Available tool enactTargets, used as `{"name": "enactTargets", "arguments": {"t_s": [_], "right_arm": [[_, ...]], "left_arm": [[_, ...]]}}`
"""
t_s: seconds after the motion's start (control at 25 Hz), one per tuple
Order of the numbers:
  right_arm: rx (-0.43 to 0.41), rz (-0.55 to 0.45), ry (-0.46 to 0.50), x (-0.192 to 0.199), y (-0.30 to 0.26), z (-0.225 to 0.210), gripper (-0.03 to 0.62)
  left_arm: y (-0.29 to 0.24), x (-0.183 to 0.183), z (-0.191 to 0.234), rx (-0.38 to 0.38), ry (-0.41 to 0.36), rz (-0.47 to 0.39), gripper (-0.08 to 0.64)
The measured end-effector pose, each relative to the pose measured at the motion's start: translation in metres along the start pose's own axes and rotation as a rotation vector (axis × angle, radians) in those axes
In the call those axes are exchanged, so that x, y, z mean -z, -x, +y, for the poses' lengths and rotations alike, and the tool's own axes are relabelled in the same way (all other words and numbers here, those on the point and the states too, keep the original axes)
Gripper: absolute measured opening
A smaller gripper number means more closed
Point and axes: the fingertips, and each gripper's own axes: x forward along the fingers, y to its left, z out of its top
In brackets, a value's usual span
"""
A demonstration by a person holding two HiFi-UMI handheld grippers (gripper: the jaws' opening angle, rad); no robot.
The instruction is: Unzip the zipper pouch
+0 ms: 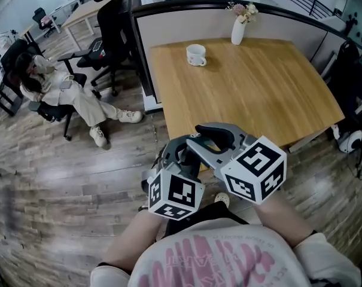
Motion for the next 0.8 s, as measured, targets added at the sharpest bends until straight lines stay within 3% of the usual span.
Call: {"name": "enactTargets", "arguments": {"t_s": [0.16, 0.28, 0.36, 0.44, 0.56, 0.6, 0.64, 0.68, 0.8], "right_arm": [[0.057, 0.001, 0.014, 0.006, 0.003, 0.006, 0.129], [0.094, 0.013, 0.070, 0.010, 0.005, 0.014, 0.126], [0.090, 0.021, 0.054, 0.014, 0.006, 0.019, 0.115], [0.051, 0.006, -0.041, 0.016, 0.008, 0.021, 0.106], [-0.025, -0.057, -0.275, 0.014, 0.016, 0.018, 0.096], [-0.042, -0.082, -0.356, 0.013, 0.018, 0.016, 0.079], [-0.057, -0.105, -0.426, 0.013, 0.019, 0.013, 0.003], [-0.070, -0.123, -0.480, 0.012, 0.020, 0.011, 0.005], [-0.087, -0.141, -0.529, 0.011, 0.020, 0.012, 0.004]], "left_arm": [[0.006, 0.007, -0.005, 0.006, 0.035, -0.010, 0.008], [0.011, 0.010, -0.011, 0.000, 0.023, -0.014, 0.008], [0.015, 0.013, -0.014, -0.005, 0.024, -0.020, 0.008], [0.019, 0.014, -0.015, -0.016, 0.017, -0.028, 0.008], [0.024, 0.011, -0.016, -0.016, -0.005, -0.046, 0.008], [0.024, 0.009, -0.015, -0.014, -0.009, -0.052, 0.008], [0.025, 0.008, -0.015, -0.013, -0.010, -0.058, 0.008], [0.026, 0.008, -0.014, -0.011, -0.009, -0.062, 0.008], [0.029, 0.008, -0.013, -0.001, -0.005, -0.065, 0.008]]}}
